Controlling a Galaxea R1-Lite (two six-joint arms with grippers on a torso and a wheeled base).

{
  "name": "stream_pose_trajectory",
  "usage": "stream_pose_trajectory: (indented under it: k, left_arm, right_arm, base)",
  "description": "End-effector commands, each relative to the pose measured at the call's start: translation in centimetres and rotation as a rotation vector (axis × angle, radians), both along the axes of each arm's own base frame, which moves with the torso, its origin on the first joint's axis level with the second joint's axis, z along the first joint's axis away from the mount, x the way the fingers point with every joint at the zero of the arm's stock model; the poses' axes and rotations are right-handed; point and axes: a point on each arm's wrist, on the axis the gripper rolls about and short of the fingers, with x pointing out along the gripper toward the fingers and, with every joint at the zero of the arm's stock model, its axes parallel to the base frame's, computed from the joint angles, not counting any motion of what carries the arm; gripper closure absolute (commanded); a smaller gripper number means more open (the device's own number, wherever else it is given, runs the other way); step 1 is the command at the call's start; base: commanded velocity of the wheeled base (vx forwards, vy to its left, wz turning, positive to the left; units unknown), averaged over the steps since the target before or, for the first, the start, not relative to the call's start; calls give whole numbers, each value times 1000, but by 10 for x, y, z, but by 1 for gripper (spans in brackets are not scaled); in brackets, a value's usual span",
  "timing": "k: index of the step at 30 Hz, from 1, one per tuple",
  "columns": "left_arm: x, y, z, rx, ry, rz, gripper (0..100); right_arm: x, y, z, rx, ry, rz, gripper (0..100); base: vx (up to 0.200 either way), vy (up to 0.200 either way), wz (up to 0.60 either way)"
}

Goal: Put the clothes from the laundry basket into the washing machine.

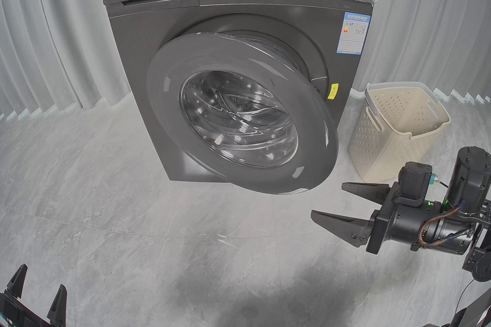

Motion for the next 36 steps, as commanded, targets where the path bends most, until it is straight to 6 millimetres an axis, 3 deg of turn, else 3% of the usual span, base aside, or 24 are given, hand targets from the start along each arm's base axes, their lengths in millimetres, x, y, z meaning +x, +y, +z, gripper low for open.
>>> stream_pose_trajectory:
  k: [1, 7, 11, 16, 20, 23, 25, 31, 36]
  left_arm:
    - [0, 0, -5, -1, 3, -1, 0]
    - [0, 0, -5, -5, 3, 1, 0]
    - [0, 0, -5, -7, 3, 1, 0]
    - [0, 0, -5, -7, 1, 1, 0]
    - [0, 0, -5, -7, 1, 1, 0]
    - [0, 0, -5, -4, 3, -1, 0]
    - [0, 0, -5, -2, 1, -1, 0]
    - [0, 0, -5, -7, 1, -1, 0]
    - [0, 0, -5, -7, 1, -2, 0]
  right_arm:
    - [13, 17, -7, 5, 15, 17, 0]
    - [28, 26, -13, 8, 5, -4, 0]
    - [34, 27, -6, 22, -25, -15, 0]
    - [62, 14, 6, 30, -90, -110, 0]
    - [77, -4, 14, -4, -165, -191, 0]
    - [72, -7, 15, 4, -179, -193, 0]
    - [57, -8, 10, -9, -166, -167, 0]
    - [22, 10, -10, -46, -102, -32, 0]
    - [21, 16, -6, -29, -112, -12, 0]
  base:
    - [200, 0, 0]
    - [200, 0, 0]
    - [200, 0, 0]
    - [200, 0, 0]
    - [0, 0, 0]
    - [0, 0, 0]
    - [0, 0, 0]
    - [100, 0, 0]
    - [200, 0, 0]
